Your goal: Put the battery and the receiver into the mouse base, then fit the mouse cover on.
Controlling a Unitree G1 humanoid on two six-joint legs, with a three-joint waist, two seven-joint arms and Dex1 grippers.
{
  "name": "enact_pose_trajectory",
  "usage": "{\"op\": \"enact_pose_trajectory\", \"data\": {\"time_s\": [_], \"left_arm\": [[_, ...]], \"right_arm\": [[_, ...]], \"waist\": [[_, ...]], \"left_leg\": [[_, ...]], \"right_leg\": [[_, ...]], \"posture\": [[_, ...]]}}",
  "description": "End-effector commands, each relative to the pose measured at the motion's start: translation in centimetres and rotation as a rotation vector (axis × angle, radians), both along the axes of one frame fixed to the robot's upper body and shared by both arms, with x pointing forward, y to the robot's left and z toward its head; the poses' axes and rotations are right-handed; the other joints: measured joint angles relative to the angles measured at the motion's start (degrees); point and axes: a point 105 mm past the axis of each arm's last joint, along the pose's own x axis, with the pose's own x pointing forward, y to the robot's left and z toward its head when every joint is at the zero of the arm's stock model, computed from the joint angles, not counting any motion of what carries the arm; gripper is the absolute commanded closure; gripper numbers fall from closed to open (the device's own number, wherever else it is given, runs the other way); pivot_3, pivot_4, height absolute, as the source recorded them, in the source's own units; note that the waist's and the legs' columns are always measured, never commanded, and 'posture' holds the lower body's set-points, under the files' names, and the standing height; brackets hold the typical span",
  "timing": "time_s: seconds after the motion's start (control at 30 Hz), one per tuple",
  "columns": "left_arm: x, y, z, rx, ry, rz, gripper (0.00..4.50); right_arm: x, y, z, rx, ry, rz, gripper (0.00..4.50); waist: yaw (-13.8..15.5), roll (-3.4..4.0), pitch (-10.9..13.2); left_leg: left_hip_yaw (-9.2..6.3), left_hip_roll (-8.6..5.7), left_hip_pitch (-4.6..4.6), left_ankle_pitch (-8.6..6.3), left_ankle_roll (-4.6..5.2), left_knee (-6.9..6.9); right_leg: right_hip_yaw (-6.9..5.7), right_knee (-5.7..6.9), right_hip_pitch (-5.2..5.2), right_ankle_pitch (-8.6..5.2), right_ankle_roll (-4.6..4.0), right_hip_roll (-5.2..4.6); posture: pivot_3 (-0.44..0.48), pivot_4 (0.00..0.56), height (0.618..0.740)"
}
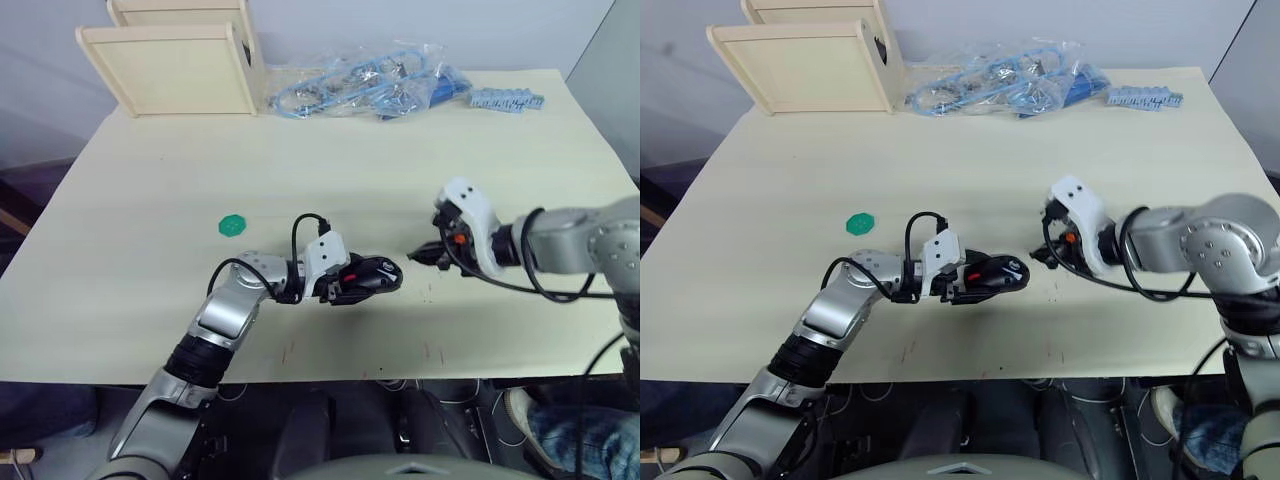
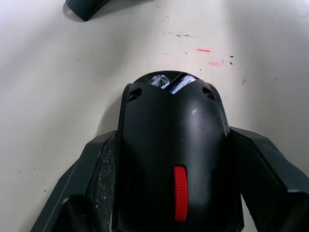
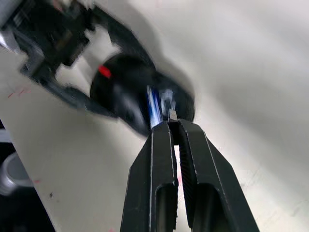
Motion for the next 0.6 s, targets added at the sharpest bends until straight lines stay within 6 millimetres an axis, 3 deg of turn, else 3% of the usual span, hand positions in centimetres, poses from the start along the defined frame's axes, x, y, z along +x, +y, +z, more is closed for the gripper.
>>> {"op": "enact_pose_trajectory", "data": {"time_s": [0.03,0.33,0.6], "left_arm": [[0.3,-0.3,-0.1,0.012,-0.013,-0.006,1.58],[0.4,-0.6,-0.2,0.009,-0.012,-0.012,1.58],[0.5,-0.5,-0.4,0.014,-0.006,-0.013,1.58]], "right_arm": [[0.5,0.5,0.4,-0.130,-0.002,0.066,4.50],[1.8,2.9,2.2,-0.259,0.027,0.205,4.50],[2.7,4.2,1.3,-0.423,0.030,0.287,4.50]], "waist": [[-0.1,0.03,0.0],[-0.1,0.06,0.0],[-0.2,0.09,0.0]], "left_leg": [[0.02,-0.02,0.00,0.00,0.00,0.00],[-0.02,-0.04,0.00,0.00,0.00,0.02],[-0.04,-0.07,-0.01,0.00,0.00,0.03]], "right_leg": [[0.02,0.00,-0.01,0.00,0.00,-0.02],[-0.01,0.04,-0.03,0.00,0.01,-0.03],[-0.02,0.07,-0.05,0.01,0.01,-0.06]], "posture": [[0.000,0.150,0.740],[0.000,0.150,0.740],[0.000,0.150,0.740]]}}
